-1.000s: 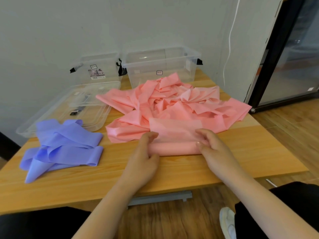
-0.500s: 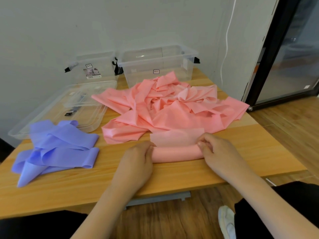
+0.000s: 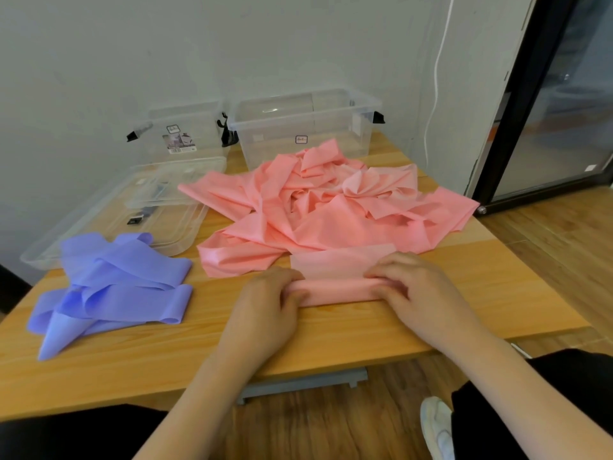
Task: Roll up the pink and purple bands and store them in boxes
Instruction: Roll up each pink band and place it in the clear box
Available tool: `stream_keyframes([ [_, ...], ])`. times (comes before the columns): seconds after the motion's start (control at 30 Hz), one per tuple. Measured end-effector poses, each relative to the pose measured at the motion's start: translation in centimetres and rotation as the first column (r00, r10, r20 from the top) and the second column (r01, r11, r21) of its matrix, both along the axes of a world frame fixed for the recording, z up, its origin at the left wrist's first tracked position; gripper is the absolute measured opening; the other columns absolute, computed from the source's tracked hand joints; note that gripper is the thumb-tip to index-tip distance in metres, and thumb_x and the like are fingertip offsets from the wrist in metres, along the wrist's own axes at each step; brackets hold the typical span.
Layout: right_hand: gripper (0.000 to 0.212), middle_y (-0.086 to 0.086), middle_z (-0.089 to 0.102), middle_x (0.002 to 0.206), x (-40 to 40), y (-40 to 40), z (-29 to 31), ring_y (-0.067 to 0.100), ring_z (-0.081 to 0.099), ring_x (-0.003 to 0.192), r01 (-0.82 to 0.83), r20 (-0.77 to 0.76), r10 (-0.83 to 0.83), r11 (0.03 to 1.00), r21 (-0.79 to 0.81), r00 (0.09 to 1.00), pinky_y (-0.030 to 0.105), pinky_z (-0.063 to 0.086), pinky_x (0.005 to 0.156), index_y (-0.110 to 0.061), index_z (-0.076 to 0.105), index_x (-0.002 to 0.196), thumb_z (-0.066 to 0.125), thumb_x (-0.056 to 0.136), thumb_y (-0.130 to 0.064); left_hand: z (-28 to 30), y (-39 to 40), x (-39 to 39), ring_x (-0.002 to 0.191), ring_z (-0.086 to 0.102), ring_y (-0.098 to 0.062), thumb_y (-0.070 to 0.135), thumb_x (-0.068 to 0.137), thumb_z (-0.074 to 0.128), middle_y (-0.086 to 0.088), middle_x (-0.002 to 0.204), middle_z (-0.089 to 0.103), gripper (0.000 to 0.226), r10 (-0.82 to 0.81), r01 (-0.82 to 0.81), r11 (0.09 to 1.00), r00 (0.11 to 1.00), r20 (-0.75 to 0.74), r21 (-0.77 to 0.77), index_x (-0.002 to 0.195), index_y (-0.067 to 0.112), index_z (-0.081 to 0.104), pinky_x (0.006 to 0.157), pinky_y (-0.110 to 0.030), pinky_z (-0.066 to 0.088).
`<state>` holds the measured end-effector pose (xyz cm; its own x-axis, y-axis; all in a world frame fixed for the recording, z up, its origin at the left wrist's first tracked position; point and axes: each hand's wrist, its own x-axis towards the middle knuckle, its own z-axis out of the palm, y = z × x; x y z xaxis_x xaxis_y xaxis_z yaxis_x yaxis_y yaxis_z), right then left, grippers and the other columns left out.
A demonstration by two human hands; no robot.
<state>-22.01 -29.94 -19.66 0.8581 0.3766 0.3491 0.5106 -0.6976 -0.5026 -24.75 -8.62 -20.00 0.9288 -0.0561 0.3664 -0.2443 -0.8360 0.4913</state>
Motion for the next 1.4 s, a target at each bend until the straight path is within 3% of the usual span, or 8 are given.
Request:
stream_keyframes([
  [0.17,0.008,-0.01,0.061,0.094,0.6,0.4,-0.4,0.004,0.051,0.087,0.076,-0.043,-0.072,0.992,0.102,0.997,0.009,0.033,0.07,-0.024,0.061,0.095,0.059,0.088,-0.02,0.2,-1.3,0.1,0.072,0.059,-0.028,0.016,0.091,0.044,-0.007,0.078,0.064,0.018,0.112,-0.11,0.986,0.994,-0.007,0.123,0.091,0.013,0.061,0.065,-0.036,0.043],
  [0.4,0.009,-0.007,0.059,0.078,1.3,0.5,-0.8,0.013,0.05,0.079,0.138,0.143,-0.148,0.988,0.074,0.979,0.022,0.039,0.074,-0.016,0.067,0.072,0.075,0.073,-0.018,-0.4,-1.7,-0.2,0.081,0.06,-0.021,0.035,0.078,0.045,0.0,0.089,0.064,0.034,-0.047,-0.001,0.93,0.991,0.122,0.368,0.093,0.014,0.069,0.072,-0.03,0.044],
  [0.73,0.037,-0.011,0.053,0.128,1.3,0.3,-1.3,0.01,0.042,0.121,0.146,0.139,-0.122,0.973,-0.177,0.983,0.026,0.019,0.094,-0.024,0.054,0.127,0.054,0.09,-0.027,-0.6,-1.8,1.5,0.122,0.033,-0.024,0.055,0.085,0.017,-0.001,0.139,0.035,0.065,0.091,-0.078,0.842,0.996,0.002,0.535,0.133,0.021,0.045,0.097,-0.037,0.026],
  [0.87,0.02,-0.004,0.065,0.101,0.9,0.4,-1.1,0.02,0.055,0.101,0.247,0.234,-0.223,0.965,-0.082,0.946,0.026,0.013,0.076,-0.019,0.067,0.103,0.064,0.083,-0.018,-0.4,-3.2,-1.4,0.097,0.053,-0.02,0.034,0.09,0.047,-0.002,0.107,0.059,0.029,0.186,-0.187,0.982,0.973,0.139,-0.005,0.108,0.017,0.062,0.081,-0.018,0.035],
  [1.0,0.021,0.002,0.068,0.1,0.4,1.1,-0.3,0.024,0.059,0.1,0.29,0.211,-0.302,0.953,0.087,0.93,0.026,0.015,0.076,-0.013,0.069,0.101,0.065,0.081,-0.015,1.5,-5.5,-2.8,0.091,0.063,-0.011,0.031,0.09,0.057,0.004,0.1,0.068,0.021,-0.016,-0.296,0.708,0.901,-0.434,-0.641,0.109,0.022,0.061,0.085,-0.02,0.049],
  [1.2,0.028,-0.003,0.067,0.087,-1.6,4.8,2.4,0.019,0.061,0.086,0.173,0.185,-0.218,0.958,0.229,0.958,0.035,0.036,0.081,-0.012,0.071,0.095,0.059,0.075,-0.028,5.8,-4.5,0.1,0.084,0.065,-0.019,0.007,0.096,0.044,-0.012,0.095,0.064,0.014,-0.253,-0.179,0.009,0.952,-0.175,-0.984,0.104,0.003,0.055,0.072,-0.026,0.056],
  [1.3,0.02,-0.008,0.06,0.083,-1.3,5.7,4.3,0.015,0.056,0.085,0.102,0.073,-0.131,0.942,0.318,0.989,0.042,0.044,0.083,-0.014,0.071,0.091,0.069,0.076,-0.027,7.4,-3.0,0.9,0.085,0.065,-0.02,0.003,0.095,0.041,-0.011,0.095,0.065,0.019,-0.288,-0.096,-0.099,0.956,-0.064,-0.99,0.11,0.004,0.052,0.066,-0.028,0.056],
  [1.4,0.035,-0.01,0.054,0.102,-0.2,6.4,6.4,0.006,0.049,0.098,0.086,-0.073,-0.064,0.926,0.367,0.995,0.009,0.033,0.084,-0.017,0.066,0.103,0.077,0.071,-0.025,9.1,-1.5,1.6,0.079,0.065,-0.017,0.003,0.094,0.042,-0.007,0.083,0.068,0.015,-0.297,-0.066,-0.126,0.955,-0.026,-0.99,0.103,0.007,0.054,0.064,-0.03,0.055],
])
